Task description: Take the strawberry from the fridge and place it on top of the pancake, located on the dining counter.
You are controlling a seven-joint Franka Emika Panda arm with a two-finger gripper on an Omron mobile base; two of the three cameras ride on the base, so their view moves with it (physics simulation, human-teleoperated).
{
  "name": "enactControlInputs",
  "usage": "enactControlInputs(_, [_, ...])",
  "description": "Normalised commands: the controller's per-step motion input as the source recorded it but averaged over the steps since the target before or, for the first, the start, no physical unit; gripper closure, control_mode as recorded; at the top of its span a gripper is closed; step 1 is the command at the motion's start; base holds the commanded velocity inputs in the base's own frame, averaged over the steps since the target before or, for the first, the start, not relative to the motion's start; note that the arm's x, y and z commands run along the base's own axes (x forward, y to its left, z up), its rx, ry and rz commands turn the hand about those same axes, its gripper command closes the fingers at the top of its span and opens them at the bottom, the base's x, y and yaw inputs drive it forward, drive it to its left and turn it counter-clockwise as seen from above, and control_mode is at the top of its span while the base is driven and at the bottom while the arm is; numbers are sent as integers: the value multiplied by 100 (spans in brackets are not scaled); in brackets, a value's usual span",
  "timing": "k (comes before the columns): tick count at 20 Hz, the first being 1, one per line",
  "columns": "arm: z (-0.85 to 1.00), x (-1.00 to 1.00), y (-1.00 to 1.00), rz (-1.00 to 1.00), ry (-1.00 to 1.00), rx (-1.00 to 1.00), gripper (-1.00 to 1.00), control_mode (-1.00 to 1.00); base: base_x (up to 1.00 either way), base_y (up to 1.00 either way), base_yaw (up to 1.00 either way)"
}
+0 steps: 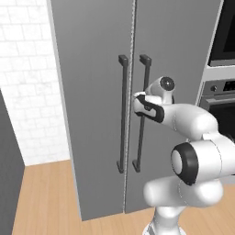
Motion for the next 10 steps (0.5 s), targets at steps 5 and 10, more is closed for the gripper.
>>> enactControlInputs(5, [0, -82, -58, 1, 8, 0, 100, -100, 0, 0, 0])
enactControlInputs(10, [0, -100, -91, 7, 9, 0, 100, -100, 0, 0, 0])
